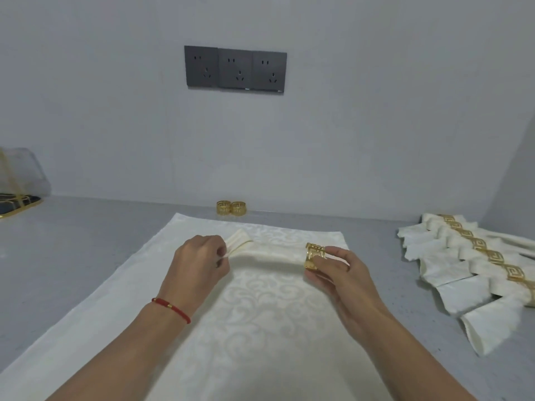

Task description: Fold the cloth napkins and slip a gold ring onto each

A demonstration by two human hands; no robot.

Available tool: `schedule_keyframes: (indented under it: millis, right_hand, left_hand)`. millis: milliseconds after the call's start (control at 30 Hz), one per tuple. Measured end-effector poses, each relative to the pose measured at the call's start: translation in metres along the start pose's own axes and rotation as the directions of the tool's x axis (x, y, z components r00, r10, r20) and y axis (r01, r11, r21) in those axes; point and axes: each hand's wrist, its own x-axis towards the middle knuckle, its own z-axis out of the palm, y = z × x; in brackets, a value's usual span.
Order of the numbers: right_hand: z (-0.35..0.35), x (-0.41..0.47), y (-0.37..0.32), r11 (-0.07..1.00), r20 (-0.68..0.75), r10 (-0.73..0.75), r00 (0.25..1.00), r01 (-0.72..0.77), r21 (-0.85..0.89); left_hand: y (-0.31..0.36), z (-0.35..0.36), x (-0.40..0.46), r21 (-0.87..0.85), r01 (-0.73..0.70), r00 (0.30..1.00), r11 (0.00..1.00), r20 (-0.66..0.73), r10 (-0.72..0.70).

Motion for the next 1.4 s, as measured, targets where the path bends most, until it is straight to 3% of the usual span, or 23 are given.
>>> schedule_keyframes:
  millis: [100, 167, 300, 367, 433, 500, 600, 833, 967, 1233, 1400]
  right_hand:
    - [-0.001, -0.005, 0.002, 0.994, 0.136, 0.0, 0.991, 0.015, -0.107]
    - [0.002, -0.012, -0.004, 0.94, 0.214, -0.042, 0.976, 0.111, -0.321]
    - [0.002, -0.019, -0.015, 0.681, 0.297, -0.209, 0.932, 0.356, -0.64]
    - [0.0, -0.019, -0.016, 0.461, 0.364, -0.263, 0.894, 0.448, -0.766]
    - [0.0, -0.02, -0.016, 0.272, 0.444, -0.284, 0.85, 0.516, -0.812]
    - [0.005, -0.023, -0.016, 0.212, 0.462, -0.292, 0.837, 0.528, -0.822]
    - [0.012, -0.023, -0.008, 0.271, 0.392, -0.319, 0.863, 0.479, -0.835]
    - [0.019, -0.026, -0.002, 0.598, 0.195, -0.383, 0.903, 0.403, -0.693]
    - [0.022, -0.027, -0.006, 0.577, 0.234, -0.419, 0.877, 0.456, -0.678]
    - [0.017, -0.027, -0.016, 0.745, 0.244, -0.311, 0.919, 0.395, -0.538]
    - [0.016, -0.03, -0.018, 0.831, 0.208, -0.168, 0.963, 0.252, -0.496]
  left_hand:
    - [0.004, 0.0, -0.002, -0.06, -0.03, 1.0, 0.998, 0.006, 0.031]
    - [0.007, -0.001, -0.005, -0.081, -0.082, 0.997, 0.993, 0.01, 0.083]
    - [0.009, -0.002, -0.008, -0.11, -0.135, 0.99, 0.985, 0.022, 0.138]
    - [0.01, -0.001, -0.008, -0.094, -0.154, 0.987, 0.984, 0.042, 0.158]
    - [0.012, -0.001, -0.009, -0.089, -0.18, 0.981, 0.98, 0.055, 0.185]
    - [0.018, -0.002, -0.011, -0.093, -0.212, 0.975, 0.973, 0.051, 0.218]
    - [0.032, -0.002, -0.014, -0.101, -0.242, 0.968, 0.965, 0.042, 0.247]
    - [0.047, 0.001, -0.017, -0.073, -0.337, 0.938, 0.939, -0.116, 0.328]
    - [0.046, 0.0, -0.017, -0.072, -0.339, 0.934, 0.938, -0.146, 0.326]
    - [0.047, -0.006, -0.016, -0.052, -0.36, 0.922, 0.931, -0.172, 0.347]
    - [0.052, -0.009, -0.017, -0.035, -0.43, 0.892, 0.902, -0.169, 0.419]
